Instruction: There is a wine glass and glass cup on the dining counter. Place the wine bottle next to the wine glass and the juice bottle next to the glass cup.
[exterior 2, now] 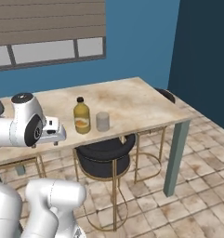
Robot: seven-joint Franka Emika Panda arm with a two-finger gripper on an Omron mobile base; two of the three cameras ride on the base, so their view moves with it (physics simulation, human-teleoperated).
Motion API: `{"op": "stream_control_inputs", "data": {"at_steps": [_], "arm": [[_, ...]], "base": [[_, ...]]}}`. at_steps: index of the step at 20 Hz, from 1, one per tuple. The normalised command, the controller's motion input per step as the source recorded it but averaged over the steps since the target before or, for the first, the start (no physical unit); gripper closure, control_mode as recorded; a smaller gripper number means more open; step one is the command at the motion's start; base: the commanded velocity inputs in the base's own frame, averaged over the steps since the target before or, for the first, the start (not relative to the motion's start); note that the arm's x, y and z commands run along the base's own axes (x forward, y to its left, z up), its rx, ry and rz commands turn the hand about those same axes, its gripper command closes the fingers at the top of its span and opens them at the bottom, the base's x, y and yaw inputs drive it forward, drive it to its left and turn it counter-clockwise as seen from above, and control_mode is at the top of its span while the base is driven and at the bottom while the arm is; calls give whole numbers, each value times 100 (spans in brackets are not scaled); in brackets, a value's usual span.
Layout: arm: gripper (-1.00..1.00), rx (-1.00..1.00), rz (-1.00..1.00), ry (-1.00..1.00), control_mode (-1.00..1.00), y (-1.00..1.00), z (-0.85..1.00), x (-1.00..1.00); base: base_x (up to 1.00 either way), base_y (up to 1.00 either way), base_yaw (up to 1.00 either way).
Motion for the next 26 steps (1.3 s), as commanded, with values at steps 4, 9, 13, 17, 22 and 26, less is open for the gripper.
{"op": "stream_control_inputs", "data": {"at_steps": [4,9,13,17,22,26], "arm": [[-100,0,0,0,100,0,0,0],[-100,0,0,0,100,0,0,0],[-100,0,0,0,100,0,0,0],[-100,0,0,0,100,0,0,0],[-100,0,0,0,100,0,0,0],[-100,0,0,0,100,0,0,0]], "base": [[-47,27,38],[-12,20,88],[-9,7,94],[-6,5,99],[-6,10,100],[0,17,90]]}}
